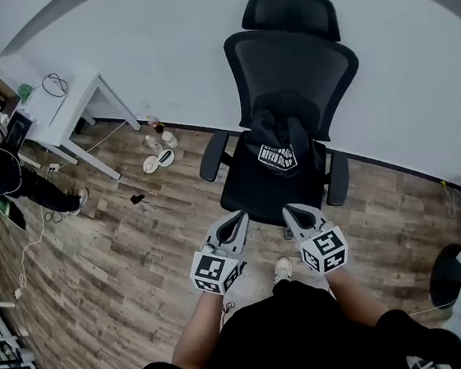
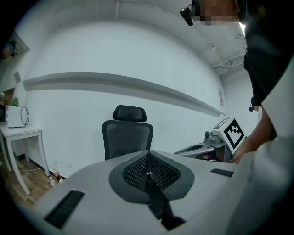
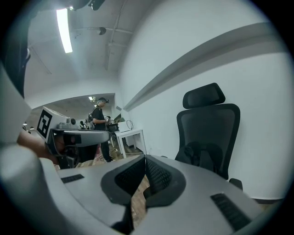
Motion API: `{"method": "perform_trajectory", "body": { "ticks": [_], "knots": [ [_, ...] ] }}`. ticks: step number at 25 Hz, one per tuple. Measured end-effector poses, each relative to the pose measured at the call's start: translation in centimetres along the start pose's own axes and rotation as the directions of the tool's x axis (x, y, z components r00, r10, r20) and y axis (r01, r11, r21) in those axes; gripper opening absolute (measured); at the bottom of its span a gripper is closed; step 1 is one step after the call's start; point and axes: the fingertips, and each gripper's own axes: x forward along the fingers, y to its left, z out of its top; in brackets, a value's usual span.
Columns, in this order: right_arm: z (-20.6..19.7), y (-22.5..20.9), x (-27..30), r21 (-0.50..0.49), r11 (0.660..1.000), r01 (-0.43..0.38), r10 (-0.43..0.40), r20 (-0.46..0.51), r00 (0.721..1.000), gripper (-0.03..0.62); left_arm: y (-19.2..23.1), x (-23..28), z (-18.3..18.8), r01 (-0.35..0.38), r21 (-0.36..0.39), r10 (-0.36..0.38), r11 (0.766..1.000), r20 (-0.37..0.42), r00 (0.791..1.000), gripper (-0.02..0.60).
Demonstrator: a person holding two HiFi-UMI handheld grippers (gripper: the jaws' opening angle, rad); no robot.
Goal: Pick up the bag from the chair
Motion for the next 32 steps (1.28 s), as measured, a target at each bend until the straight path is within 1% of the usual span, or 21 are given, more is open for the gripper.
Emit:
{"method": "perform_trajectory", "body": {
  "ticks": [4,7,10,13,16,22,27,32],
  "knots": [
    [0.4,-2.7,1.1,0.004,0.999,-0.033,0.033,0.000,0.999,0.021,0.1,2.7,0.5,-0.016,0.008,0.016,1.000,-0.013,1.000,0.022],
    [1.0,-4.1,1.6,0.016,0.999,-0.042,0.042,0.008,0.999,0.021,0.1,3.6,1.2,-0.020,0.006,0.021,1.000,-0.021,1.000,0.022],
    [1.4,-4.2,1.8,0.016,0.998,-0.057,0.057,0.018,0.998,0.021,0.7,3.9,2.5,-0.027,-0.033,0.028,0.999,0.018,0.999,0.022],
    [1.0,-3.9,2.6,0.016,0.997,-0.072,0.072,0.011,0.997,0.021,1.7,4.5,3.2,-0.040,-0.030,0.041,0.999,0.030,0.999,0.022],
    [0.8,-4.5,3.5,0.014,0.997,-0.070,0.070,-0.001,0.998,0.021,2.8,6.0,3.0,-0.038,-0.038,0.039,0.999,0.029,0.999,0.021],
    [2.0,-7.9,6.1,0.008,1.000,-0.023,0.023,-0.012,1.000,0.021,4.9,9.9,3.1,0.022,-0.050,-0.020,0.998,0.030,0.999,0.022],
    [4.3,-10.3,9.8,0.006,1.000,0.023,-0.023,-0.012,1.000,0.021,8.4,13.9,4.1,0.083,-0.041,-0.082,0.996,0.027,0.996,0.021],
    [6.2,-12.7,13.1,0.009,0.997,0.071,-0.071,-0.022,0.997,0.021,11.6,17.8,4.8,0.138,-0.042,-0.138,0.990,0.006,0.990,0.023]
  ]
}}
